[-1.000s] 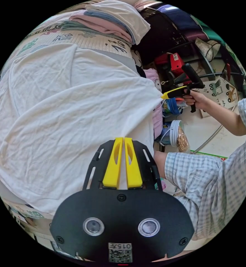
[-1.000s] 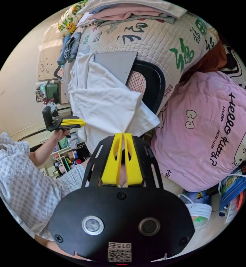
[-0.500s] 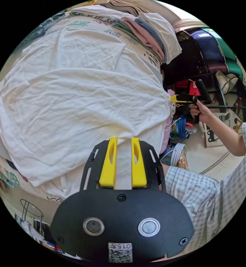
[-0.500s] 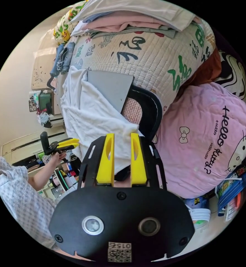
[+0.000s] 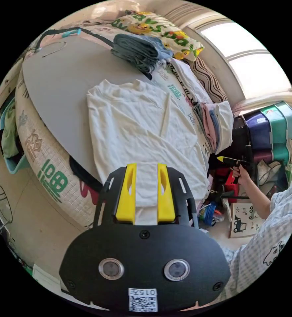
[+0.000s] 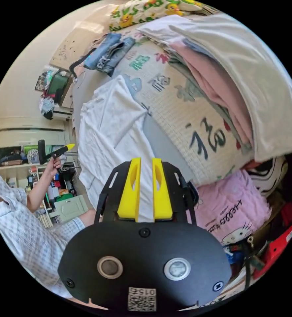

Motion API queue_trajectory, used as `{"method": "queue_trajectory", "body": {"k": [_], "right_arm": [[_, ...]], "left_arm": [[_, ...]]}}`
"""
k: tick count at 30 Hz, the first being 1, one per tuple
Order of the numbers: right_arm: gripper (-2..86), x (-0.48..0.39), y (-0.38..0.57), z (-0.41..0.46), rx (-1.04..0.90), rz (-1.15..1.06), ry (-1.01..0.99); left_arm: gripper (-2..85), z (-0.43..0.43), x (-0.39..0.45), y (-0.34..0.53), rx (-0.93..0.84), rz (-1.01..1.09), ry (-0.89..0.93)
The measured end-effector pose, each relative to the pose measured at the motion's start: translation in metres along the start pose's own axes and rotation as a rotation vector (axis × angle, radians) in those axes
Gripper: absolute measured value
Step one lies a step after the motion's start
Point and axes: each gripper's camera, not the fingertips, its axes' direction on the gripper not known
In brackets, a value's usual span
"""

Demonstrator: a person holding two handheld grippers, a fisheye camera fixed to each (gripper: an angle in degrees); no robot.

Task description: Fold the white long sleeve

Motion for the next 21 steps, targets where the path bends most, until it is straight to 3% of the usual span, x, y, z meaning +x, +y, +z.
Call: {"method": "queue_trajectory", "body": {"k": [4,10,16,21], "right_arm": [[10.7,-0.044,-0.111,0.08,-0.041,-0.211,-0.068],[13.5,-0.083,-0.21,0.201,-0.093,-0.265,0.037],[13.7,-0.087,-0.22,0.32,-0.292,-0.339,0.288],[12.1,-0.066,-0.202,0.369,-0.345,-0.379,0.313]], "left_arm": [[11.0,-0.028,-0.061,-0.078,0.095,-0.106,-0.024],[12.0,0.0,-0.094,-0.158,0.005,-0.212,-0.004],[5.9,-0.002,-0.105,-0.172,-0.089,-0.14,-0.081],[0.1,-0.021,-0.12,-0.173,-0.155,-0.014,-0.237]]}}
